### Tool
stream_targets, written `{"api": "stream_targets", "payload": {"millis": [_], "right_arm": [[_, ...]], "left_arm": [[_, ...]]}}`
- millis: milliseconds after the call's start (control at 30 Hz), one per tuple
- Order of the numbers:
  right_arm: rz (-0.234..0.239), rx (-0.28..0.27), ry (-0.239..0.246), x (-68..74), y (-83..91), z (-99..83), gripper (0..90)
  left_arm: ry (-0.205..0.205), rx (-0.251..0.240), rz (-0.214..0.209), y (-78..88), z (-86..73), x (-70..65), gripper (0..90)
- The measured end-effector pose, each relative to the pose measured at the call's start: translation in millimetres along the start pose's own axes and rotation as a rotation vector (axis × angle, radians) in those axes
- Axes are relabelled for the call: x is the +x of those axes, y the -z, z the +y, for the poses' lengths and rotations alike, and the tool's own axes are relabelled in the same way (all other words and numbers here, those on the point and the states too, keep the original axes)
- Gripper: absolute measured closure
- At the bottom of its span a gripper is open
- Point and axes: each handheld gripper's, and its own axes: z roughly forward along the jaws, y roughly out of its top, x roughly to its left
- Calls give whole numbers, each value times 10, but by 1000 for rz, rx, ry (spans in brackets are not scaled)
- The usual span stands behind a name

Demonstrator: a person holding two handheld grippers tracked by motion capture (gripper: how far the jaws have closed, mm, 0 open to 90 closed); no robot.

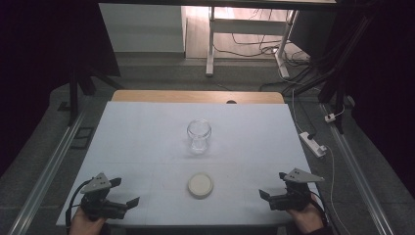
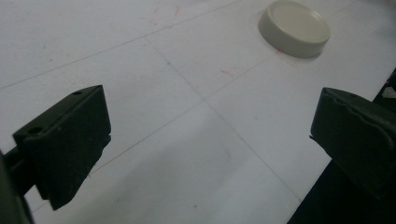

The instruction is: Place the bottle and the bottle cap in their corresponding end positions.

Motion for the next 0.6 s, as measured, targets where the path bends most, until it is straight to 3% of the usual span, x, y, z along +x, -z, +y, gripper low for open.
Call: {"api": "stream_targets", "payload": {"millis": [400, 600], "right_arm": [[-52, 29, -36, -60, 121, -120, 0], [-55, 35, -49, -80, 142, -134, 0]], "left_arm": [[32, 7, 30, 112, -128, 28, 0], [42, 18, 31, 113, -130, 38, 0]]}}
